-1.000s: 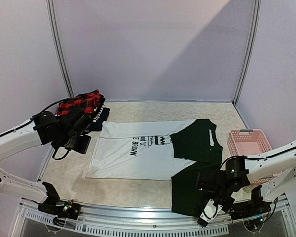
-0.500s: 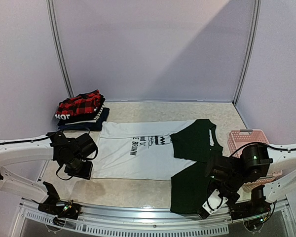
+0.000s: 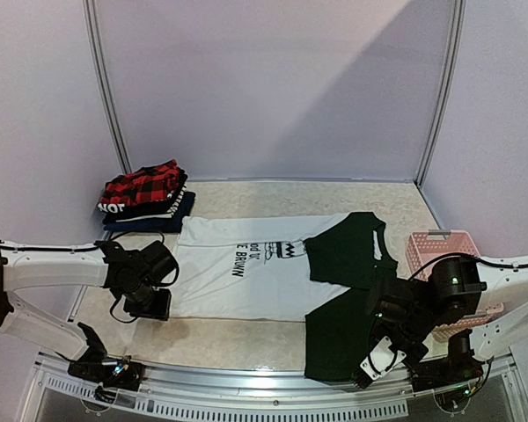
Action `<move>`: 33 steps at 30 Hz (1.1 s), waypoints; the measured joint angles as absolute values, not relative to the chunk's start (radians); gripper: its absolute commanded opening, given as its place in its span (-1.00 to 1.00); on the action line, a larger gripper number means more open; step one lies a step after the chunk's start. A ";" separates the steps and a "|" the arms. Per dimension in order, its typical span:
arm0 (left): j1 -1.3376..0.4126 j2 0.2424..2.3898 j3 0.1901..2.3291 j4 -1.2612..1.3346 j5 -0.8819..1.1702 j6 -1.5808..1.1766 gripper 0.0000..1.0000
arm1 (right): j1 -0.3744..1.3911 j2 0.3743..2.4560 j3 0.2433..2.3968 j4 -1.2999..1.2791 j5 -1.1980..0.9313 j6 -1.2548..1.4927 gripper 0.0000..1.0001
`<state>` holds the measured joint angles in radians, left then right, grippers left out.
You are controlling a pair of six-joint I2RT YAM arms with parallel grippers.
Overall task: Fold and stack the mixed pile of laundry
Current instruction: Fold the 1/3-folded T-shirt at the corner of the board.
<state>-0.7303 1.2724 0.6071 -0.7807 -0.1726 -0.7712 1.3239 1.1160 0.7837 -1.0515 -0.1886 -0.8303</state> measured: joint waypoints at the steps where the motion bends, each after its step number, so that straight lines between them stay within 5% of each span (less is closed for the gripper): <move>1: -0.725 1.278 0.601 -0.773 -0.173 -0.768 -0.07 | 1.324 1.116 0.784 -1.052 -0.189 -0.829 -1.00; 6: -0.711 1.303 0.577 -0.723 -0.166 -0.750 -0.33 | 1.324 1.116 0.784 -1.053 -0.189 -0.824 -1.00; 12: -0.708 1.314 0.575 -0.669 -0.157 -0.719 -1.00 | 1.321 1.115 0.783 -1.054 -0.172 -0.815 -0.99; 33: -0.705 1.205 0.748 -0.738 -0.175 -0.666 -1.00 | 0.878 1.036 0.940 -1.019 0.220 -0.903 -0.99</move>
